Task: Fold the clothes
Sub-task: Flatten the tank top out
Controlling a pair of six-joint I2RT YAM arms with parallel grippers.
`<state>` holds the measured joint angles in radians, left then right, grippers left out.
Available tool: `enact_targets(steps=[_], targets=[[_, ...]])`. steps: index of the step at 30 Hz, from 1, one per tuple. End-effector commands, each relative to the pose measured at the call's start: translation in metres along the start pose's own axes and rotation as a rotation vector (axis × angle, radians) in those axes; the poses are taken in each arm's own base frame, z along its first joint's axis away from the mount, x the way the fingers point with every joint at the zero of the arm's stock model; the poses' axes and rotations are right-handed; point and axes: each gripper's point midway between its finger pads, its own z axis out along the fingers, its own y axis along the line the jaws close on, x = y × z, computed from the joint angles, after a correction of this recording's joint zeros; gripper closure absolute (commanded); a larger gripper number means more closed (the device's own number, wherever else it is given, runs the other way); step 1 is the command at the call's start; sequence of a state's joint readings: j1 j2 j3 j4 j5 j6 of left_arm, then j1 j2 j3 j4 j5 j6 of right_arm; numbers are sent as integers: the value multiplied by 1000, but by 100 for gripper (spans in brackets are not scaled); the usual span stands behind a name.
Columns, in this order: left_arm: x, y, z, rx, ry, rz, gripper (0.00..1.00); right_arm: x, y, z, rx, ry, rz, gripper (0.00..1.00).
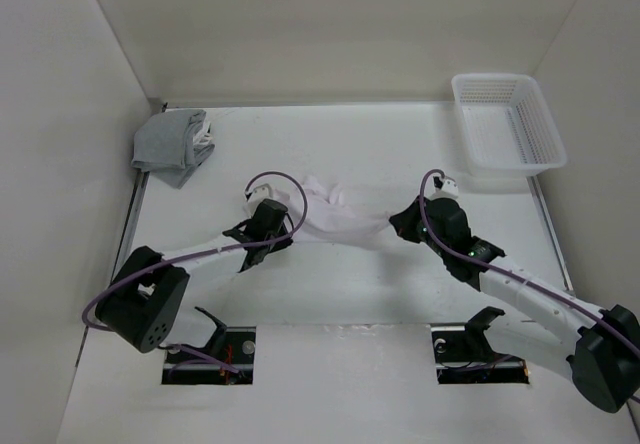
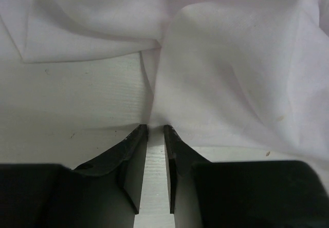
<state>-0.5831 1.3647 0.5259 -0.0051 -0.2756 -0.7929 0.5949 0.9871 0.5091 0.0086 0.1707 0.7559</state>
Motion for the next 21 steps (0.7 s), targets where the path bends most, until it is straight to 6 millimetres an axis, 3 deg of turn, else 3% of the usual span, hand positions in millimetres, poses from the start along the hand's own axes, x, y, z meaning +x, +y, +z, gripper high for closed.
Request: enact_targets(steps=[1,4,7,11,15,18,21], targets=[[-6,-11,3,48,-16,-18,82,-17,17,-2,-59,-54,0,97],[-13,-19,-1,75,-30,-23,97,-20,19,-5,-67,-63,-1,97],[-48,-42,-31,168,-121,-54,100,-31,26,-15,-89,-89,-11,97],[-128,-86,-119,348,-333,-106,100,-68,47,-48,-122,-172,-34,99],[-202,-103,-230,516,-579,-176,100,-128,87,-112,-185,-325,-75,99],[-234,-104,-302,618,-716,-221,100,-169,121,-169,-270,-433,-78,99],[-256,-103,-359,696,-820,-249,100,-203,153,-227,-387,-518,-64,99]])
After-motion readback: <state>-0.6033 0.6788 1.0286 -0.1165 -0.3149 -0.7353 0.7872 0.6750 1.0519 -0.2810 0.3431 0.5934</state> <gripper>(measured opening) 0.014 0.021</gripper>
